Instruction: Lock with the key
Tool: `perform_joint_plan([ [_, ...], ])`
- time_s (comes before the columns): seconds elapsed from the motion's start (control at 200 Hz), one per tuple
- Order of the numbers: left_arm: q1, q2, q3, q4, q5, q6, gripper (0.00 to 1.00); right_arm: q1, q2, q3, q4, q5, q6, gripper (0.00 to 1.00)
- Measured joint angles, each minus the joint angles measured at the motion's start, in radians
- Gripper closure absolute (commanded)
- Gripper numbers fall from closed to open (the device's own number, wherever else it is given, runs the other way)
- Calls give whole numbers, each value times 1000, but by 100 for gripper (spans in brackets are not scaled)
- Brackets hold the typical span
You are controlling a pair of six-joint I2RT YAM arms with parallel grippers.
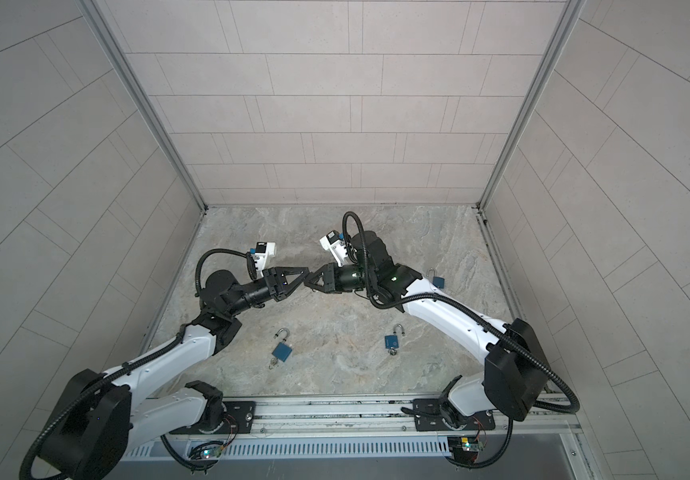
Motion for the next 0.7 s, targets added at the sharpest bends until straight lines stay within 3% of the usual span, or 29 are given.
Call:
perform_joint_plan([
  [0.22,4,-50,13,-111,2,62,84,3,0,-6,4,-14,-4,100],
  [0.645,19,-9,30,-119,43,81,100,-11,-2,-32,21,-25,10,100],
  [0.696,19,-5,35,-122,44,85,100,-13,-3,-32,21,-25,12,93],
])
